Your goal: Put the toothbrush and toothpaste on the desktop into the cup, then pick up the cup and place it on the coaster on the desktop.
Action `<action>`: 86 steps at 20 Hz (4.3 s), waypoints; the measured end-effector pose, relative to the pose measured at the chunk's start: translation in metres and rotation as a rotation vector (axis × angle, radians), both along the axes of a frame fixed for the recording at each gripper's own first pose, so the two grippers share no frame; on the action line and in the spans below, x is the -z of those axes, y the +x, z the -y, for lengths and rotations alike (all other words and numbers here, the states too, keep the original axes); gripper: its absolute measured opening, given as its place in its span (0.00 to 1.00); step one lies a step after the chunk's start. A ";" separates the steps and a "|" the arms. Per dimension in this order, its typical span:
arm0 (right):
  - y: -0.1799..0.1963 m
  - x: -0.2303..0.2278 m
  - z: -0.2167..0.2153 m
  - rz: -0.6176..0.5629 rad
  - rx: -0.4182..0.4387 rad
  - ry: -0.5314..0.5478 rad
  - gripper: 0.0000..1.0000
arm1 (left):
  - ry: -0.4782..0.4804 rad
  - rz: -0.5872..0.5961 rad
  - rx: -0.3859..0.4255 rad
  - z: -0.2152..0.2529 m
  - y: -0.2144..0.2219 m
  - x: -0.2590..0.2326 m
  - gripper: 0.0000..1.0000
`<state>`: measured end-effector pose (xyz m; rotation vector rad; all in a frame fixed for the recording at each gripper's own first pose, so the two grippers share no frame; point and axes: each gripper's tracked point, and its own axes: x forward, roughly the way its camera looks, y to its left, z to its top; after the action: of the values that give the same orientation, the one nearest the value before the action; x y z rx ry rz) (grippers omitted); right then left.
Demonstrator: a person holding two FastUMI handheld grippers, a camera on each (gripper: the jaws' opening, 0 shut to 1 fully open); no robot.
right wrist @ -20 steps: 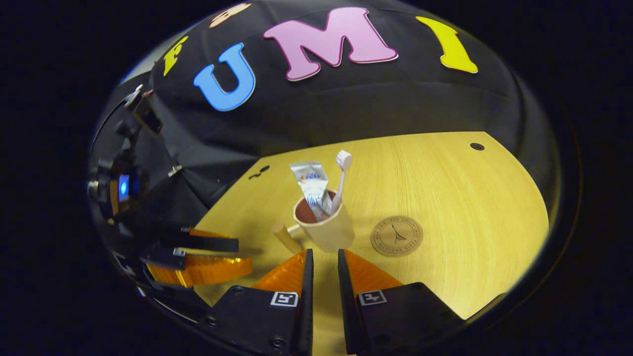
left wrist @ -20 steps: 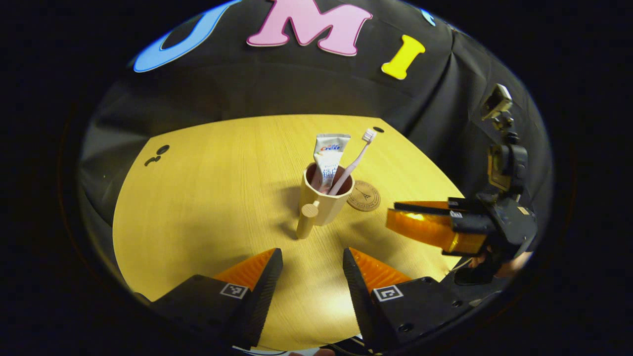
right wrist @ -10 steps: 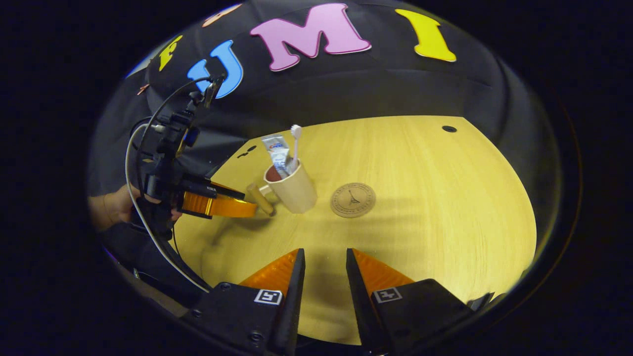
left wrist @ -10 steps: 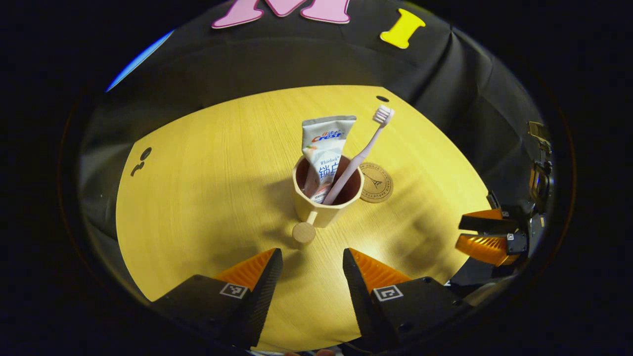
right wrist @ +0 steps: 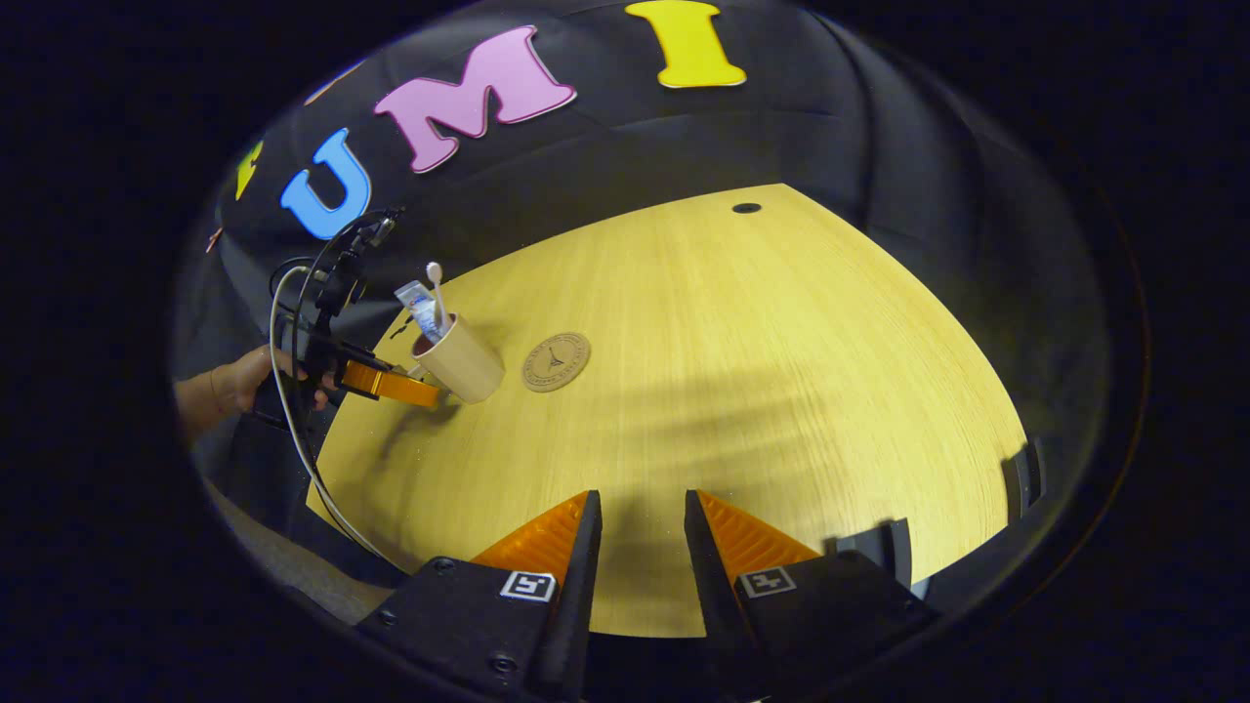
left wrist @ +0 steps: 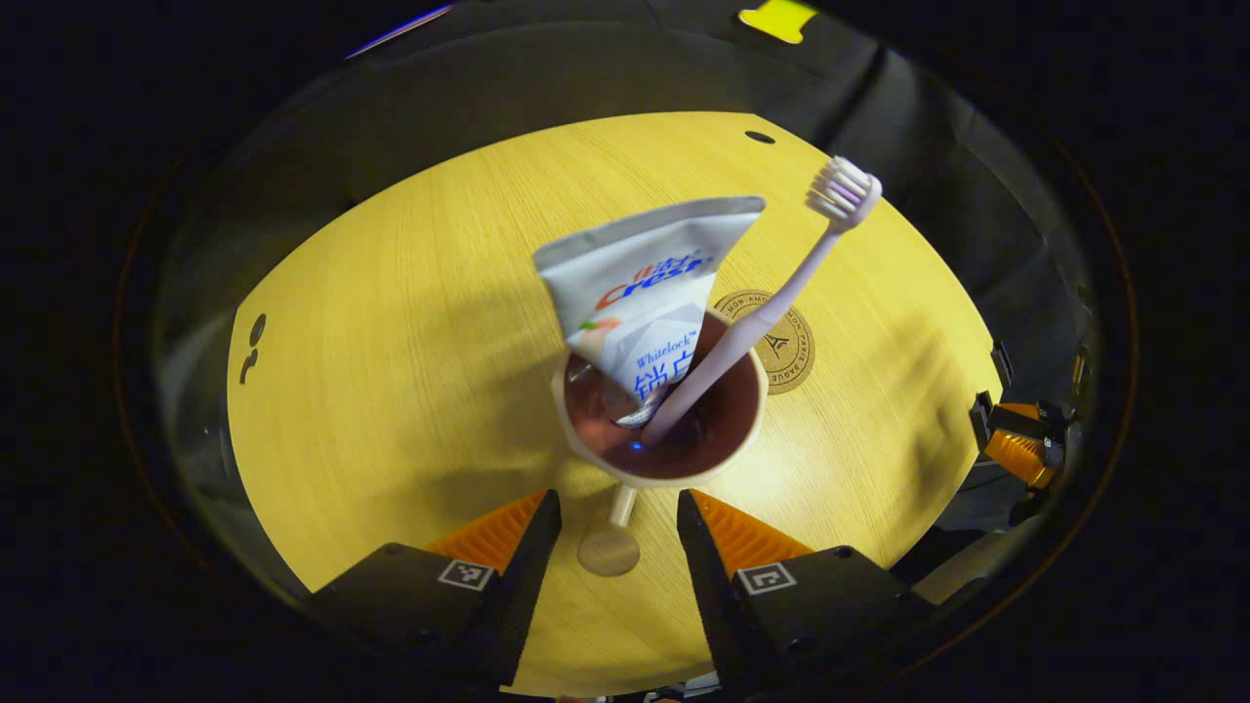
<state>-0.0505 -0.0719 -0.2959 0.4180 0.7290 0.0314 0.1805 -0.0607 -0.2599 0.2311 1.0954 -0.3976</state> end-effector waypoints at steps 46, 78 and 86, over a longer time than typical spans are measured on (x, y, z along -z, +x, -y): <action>-0.058 -0.008 0.067 0.012 0.265 -0.005 0.53 | 0.027 0.117 0.217 0.118 0.032 -0.039 0.25; -0.029 -0.007 0.034 -0.009 0.189 -0.017 0.53 | 0.052 0.223 0.215 0.092 0.026 -0.048 0.82; 0.005 -0.009 -0.012 0.000 0.025 -0.018 0.36 | -0.011 0.280 0.101 0.046 -0.004 -0.074 0.87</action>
<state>-0.0459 -0.0603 -0.2868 0.4094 0.7235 0.0012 0.1768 -0.1069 -0.1857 0.3228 0.8080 -0.4464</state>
